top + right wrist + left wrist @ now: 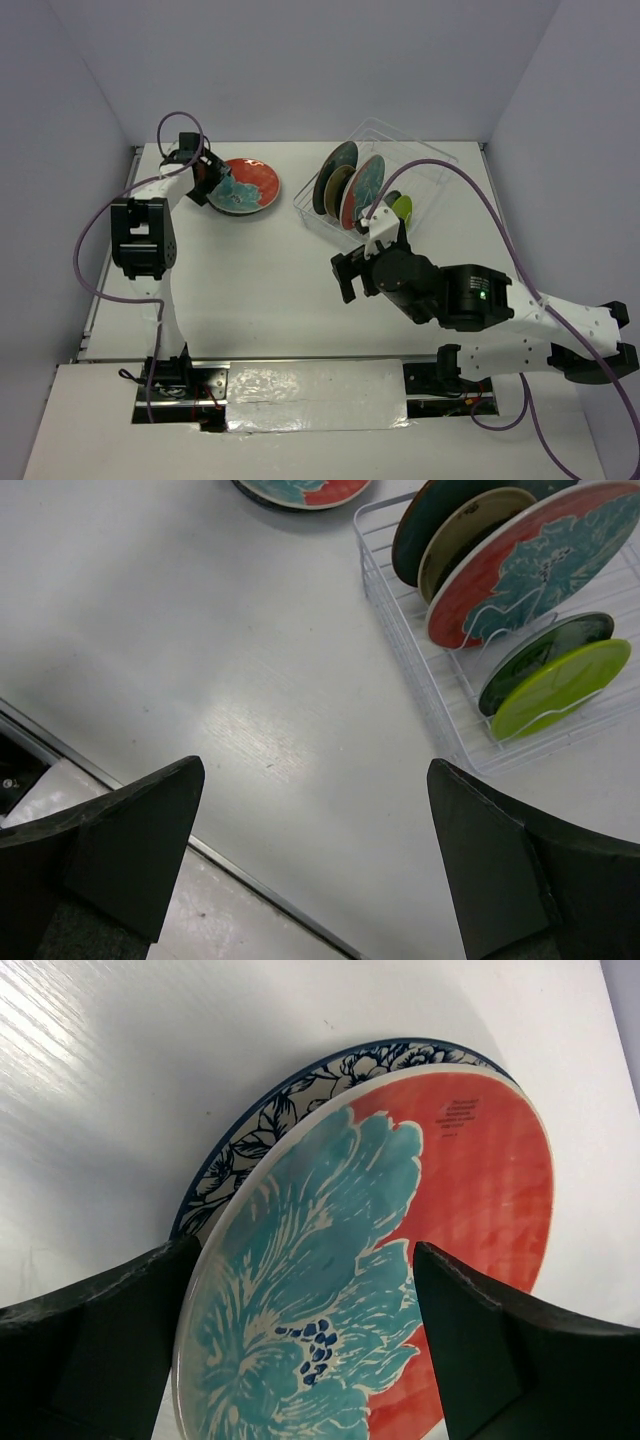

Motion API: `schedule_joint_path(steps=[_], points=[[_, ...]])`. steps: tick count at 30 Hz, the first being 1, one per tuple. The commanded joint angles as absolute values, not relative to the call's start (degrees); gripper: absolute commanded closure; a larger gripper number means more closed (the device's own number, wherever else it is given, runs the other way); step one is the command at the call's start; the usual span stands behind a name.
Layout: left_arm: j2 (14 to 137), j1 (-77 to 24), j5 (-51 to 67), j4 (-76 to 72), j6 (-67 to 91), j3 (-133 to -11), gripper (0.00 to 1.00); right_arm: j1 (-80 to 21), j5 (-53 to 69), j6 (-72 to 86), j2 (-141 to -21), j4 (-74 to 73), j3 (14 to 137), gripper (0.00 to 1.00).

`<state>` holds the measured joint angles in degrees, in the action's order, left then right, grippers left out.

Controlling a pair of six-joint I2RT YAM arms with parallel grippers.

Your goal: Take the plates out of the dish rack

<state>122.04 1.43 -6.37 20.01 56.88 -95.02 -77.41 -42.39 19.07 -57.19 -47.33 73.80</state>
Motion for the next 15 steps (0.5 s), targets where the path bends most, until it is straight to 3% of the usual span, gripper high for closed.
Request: schedule_joint_path(steps=[1, 15], points=[[122.95, 0.88, -9.49, 25.04, 54.58, -100.62, 0.00, -76.64, -40.61, 20.48, -58.44, -47.46, 74.36, 0.00], [124.81, 0.70, -17.57, 37.70, 53.88, -110.39, 0.00, -73.67, -34.99, 21.97, -60.21, -46.07, 72.43, 0.00]])
